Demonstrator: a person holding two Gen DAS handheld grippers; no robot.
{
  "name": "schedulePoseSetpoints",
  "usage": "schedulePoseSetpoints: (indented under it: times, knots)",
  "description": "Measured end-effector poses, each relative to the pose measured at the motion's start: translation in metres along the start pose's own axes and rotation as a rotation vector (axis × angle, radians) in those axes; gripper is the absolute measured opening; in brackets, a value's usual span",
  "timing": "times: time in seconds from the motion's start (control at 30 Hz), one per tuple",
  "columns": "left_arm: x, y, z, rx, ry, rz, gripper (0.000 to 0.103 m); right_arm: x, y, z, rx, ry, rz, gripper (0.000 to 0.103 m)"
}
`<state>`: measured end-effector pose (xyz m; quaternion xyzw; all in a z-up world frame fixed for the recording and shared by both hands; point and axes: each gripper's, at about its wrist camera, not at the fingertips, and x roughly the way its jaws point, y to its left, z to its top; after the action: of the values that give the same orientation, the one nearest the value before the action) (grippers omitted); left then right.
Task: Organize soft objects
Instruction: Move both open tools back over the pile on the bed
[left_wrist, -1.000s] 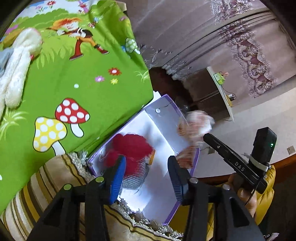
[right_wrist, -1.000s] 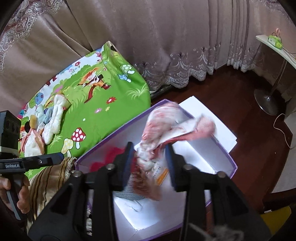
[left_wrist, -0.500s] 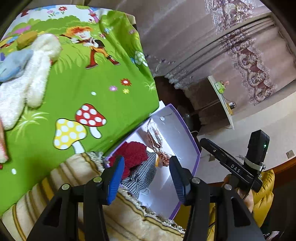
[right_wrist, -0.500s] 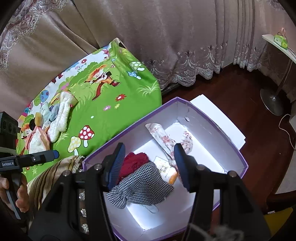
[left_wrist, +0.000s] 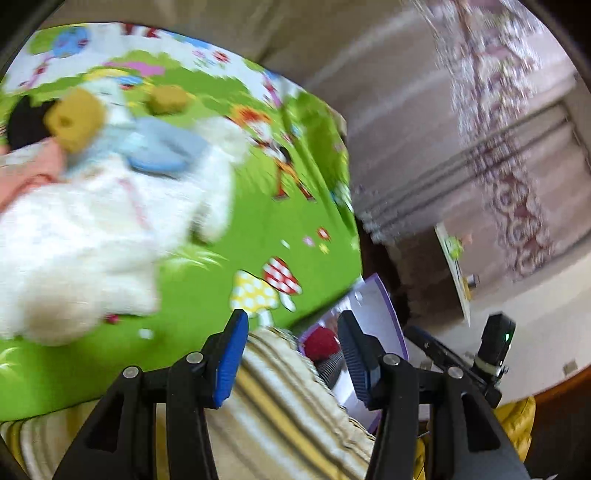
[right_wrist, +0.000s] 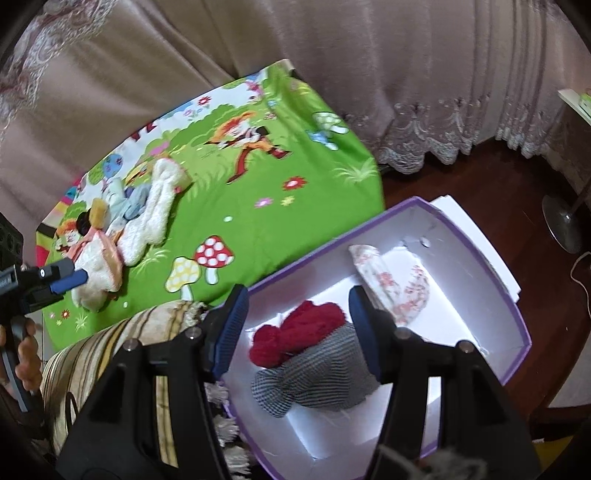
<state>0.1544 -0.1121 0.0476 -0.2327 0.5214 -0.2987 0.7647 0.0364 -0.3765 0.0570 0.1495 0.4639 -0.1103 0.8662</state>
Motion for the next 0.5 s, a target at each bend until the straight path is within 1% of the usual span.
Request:
schedulePoseSetpoints:
  times: [0.13,0.23,0.3,0.37,0.5]
  knots:
    - [-0.038,0.038,0.011,-0.083,-0.097,0.028,0.052,0.004,0.023,0.008,-0.048,0.002,0.017,0.062]
    - [-0.061,0.062,0.022,-0.139,-0.154,0.055,0.052,0.007,0.040,0.015,-0.084,-0.004,0.027,0.065]
    - [-0.078,0.079,0.032,-0.167,-0.198,0.076,0.053,0.009,0.055,0.021,-0.115,-0.007,0.038,0.066]
    - [-0.091,0.096,0.042,-0.189,-0.234,0.102,0.056,0.012,0.071,0.027,-0.146,-0.011,0.050,0.067]
    - [-0.106,0.125,0.061,-0.234,-0.275,0.135,0.057,0.020,0.106,0.041,-0.216,-0.020,0.071,0.070]
